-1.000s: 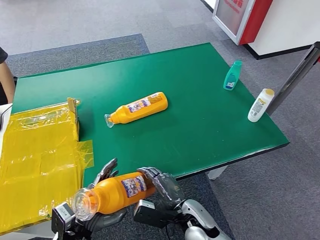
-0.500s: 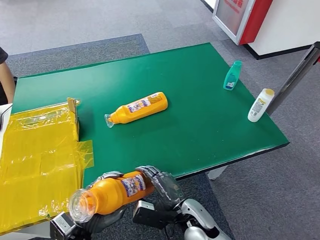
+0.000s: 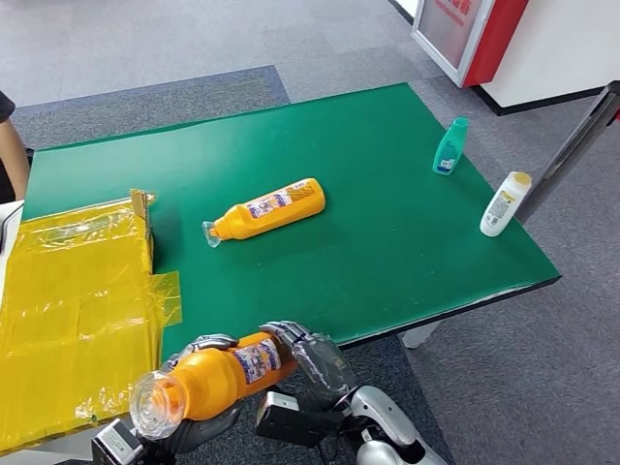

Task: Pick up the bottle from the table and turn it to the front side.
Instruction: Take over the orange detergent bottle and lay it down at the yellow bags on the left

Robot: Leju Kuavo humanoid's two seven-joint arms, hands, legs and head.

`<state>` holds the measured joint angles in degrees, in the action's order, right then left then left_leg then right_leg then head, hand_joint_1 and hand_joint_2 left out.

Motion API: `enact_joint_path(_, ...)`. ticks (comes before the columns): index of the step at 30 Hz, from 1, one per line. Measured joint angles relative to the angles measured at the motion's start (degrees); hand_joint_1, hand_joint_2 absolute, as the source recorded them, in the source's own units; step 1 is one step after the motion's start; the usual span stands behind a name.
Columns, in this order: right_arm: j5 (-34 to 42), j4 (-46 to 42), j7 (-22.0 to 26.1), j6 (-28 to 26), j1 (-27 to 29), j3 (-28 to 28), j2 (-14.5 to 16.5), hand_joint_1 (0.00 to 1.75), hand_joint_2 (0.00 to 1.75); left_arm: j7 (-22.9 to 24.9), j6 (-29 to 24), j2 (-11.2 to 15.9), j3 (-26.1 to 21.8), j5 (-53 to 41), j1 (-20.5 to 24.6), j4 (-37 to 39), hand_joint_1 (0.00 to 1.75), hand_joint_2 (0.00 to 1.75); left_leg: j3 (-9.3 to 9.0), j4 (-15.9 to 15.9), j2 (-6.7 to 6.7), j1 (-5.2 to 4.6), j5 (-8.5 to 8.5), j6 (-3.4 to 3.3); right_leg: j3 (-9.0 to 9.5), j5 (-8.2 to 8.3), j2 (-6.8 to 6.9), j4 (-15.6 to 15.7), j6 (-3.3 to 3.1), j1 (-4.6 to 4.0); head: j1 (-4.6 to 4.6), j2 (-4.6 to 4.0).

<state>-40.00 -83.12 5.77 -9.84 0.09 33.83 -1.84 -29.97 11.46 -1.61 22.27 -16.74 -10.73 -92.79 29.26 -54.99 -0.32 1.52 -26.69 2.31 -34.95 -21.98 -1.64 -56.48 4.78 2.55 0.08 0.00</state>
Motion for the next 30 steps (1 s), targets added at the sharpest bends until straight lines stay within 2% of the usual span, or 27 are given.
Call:
enact_joint_path(1, 0.0, 0.0, 0.0, 0.0, 0.0, 0.0, 0.0, 1.74, 1.75, 0.0, 0.0, 0.0, 0.0, 0.0, 0.0, 0.0, 1.75, 1.75, 0.00, 0.0, 0.00, 0.00, 0.00, 0.00, 0.00, 0.00, 0.00, 0.0, 0.00, 0.00, 0.01, 0.00)
enact_joint_path(2, 0.0, 0.0, 0.0, 0.0, 0.0, 0.0, 0.0, 1.63, 1.75, 0.0, -0.1, 0.0, 0.0, 0.0, 0.0, 0.0, 1.75, 1.75, 0.00, 0.0, 0.00, 0.00, 0.00, 0.00, 0.00, 0.00, 0.00, 0.0, 0.00, 0.00, 0.01, 0.00)
enact_joint_path(5, 0.0, 0.0, 0.0, 0.0, 0.1, 0.0, 0.0, 0.34, 1.75, -0.1, -1.1, -0.1, 0.0, -0.5, -0.1, -0.1, 1.75, 1.75, 0.00, 0.0, 0.00, 0.00, 0.00, 0.00, 0.00, 0.00, 0.00, 0.0, 0.00, 0.00, 0.00, 0.00)
enact_joint_path(6, 0.0, 0.0, -0.1, 0.0, 0.2, 0.0, 0.0, 0.00, 1.75, 0.0, -2.0, -0.1, -0.1, -1.1, -0.2, -0.3, 1.75, 1.75, 0.00, 0.0, 0.00, 0.00, 0.00, 0.00, 0.00, 0.00, 0.00, 0.0, 0.00, 0.00, -0.01, 0.00)
enact_joint_path(11, 0.5, -1.6, -1.3, -1.7, 2.7, -0.5, -0.1, 0.00, 1.75, 2.6, -13.2, -0.4, -1.8, -7.7, -1.5, -2.6, 1.75, 1.75, 0.02, 0.0, 0.00, 0.00, -0.01, 0.00, -0.03, -0.01, 0.00, 0.0, 0.00, 0.00, -0.01, 0.00)
enact_joint_path(18, 1.4, -7.9, -3.1, -5.7, 8.3, -2.4, -1.4, 0.00, 1.75, 3.0, -23.1, -0.3, -9.9, -13.4, -3.6, -6.9, 1.75, 1.75, 0.03, 0.0, 0.00, 0.00, -0.02, 0.00, -0.03, -0.04, 0.00, 0.0, -0.01, 0.00, 0.00, 0.00)
enact_joint_path(21, 1.5, -10.1, -3.7, -6.6, 10.5, -3.1, -2.0, 0.00, 1.75, 3.2, -25.5, -0.3, -13.2, -15.5, -4.4, -8.6, 1.75, 1.75, 0.04, 0.0, 0.00, 0.00, -0.03, -0.01, -0.02, -0.04, 0.00, 0.0, 0.00, 0.00, -0.01, 0.00)
enact_joint_path(27, 1.8, -12.4, -4.7, -7.6, 13.3, -3.8, -3.0, 0.00, 1.75, 3.3, -26.7, -0.3, -17.2, -16.4, -5.4, -10.6, 1.75, 1.75, 0.07, 0.0, 0.00, 0.00, -0.05, 0.00, -0.01, -0.04, 0.00, 0.0, -0.01, 0.00, -0.01, 0.00)
enact_joint_path(30, 2.4, -13.0, -4.9, -8.2, 14.2, -4.1, -3.3, 0.00, 1.75, 5.4, -28.6, -0.2, -18.6, -20.8, -5.7, -11.2, 1.75, 1.75, 0.07, 0.0, 0.00, 0.00, -0.05, 0.00, -0.01, -0.05, 0.00, 0.0, -0.01, 0.00, -0.01, 0.00)
